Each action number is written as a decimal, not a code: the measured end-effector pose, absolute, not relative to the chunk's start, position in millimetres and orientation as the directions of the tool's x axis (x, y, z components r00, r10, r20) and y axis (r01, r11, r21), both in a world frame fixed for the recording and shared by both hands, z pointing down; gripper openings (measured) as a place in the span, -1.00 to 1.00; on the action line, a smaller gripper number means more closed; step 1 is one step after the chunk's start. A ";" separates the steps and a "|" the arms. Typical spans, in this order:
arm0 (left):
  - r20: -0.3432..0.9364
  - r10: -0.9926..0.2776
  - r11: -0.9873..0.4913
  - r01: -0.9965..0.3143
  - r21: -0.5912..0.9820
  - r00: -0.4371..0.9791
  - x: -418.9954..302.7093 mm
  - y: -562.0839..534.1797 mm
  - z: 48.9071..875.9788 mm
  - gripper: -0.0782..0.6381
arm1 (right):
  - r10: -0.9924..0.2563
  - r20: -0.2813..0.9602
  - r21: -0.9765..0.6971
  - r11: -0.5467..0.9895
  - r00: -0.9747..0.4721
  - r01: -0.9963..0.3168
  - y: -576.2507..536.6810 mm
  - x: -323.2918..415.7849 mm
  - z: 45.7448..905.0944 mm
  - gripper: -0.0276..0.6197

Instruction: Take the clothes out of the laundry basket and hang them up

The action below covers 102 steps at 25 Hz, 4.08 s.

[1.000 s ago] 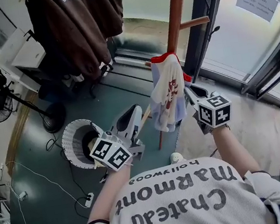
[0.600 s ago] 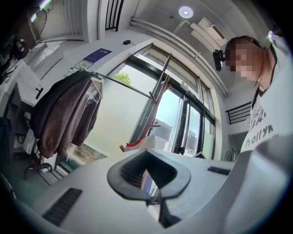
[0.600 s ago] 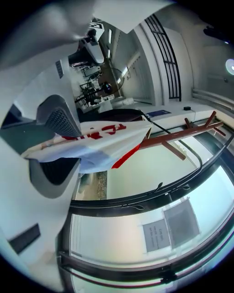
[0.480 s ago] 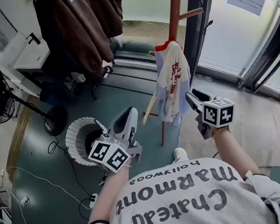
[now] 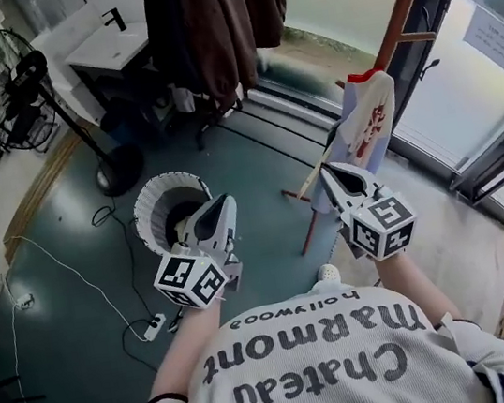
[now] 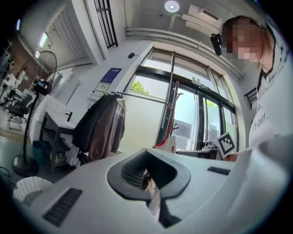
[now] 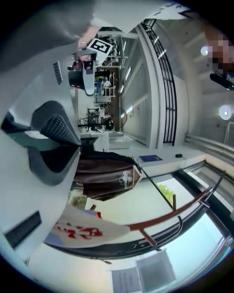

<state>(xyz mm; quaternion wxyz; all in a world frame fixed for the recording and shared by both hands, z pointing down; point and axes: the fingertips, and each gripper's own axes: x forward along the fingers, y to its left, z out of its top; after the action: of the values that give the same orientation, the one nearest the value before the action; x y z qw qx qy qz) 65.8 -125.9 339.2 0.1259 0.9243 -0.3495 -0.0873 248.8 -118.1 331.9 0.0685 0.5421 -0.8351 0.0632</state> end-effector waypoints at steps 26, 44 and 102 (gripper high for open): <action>0.067 -0.990 -0.097 -0.942 0.322 0.125 -209.0 -199.8 410.2 -0.76 | -0.361 0.319 -0.258 0.856 -0.876 -0.447 -325.2 -59.1 407.5 -0.82; 0.415 -0.908 0.117 -0.909 0.399 0.065 -271.8 -186.9 575.6 -0.76 | -0.056 0.711 -0.460 0.718 -0.701 -0.523 -307.7 -102.5 665.8 -0.82; 0.398 -0.860 -0.157 -0.908 0.388 0.319 -319.7 -250.5 605.6 -0.33 | 0.126 0.912 -0.364 0.686 -0.390 -0.630 -233.7 -78.7 798.8 -0.83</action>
<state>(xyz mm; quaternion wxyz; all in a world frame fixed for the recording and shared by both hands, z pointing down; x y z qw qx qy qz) -319.7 -250.5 605.6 0.2874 0.7596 -0.5820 0.0416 -78.7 -233.7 798.8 0.5262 0.1674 -0.7525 0.3591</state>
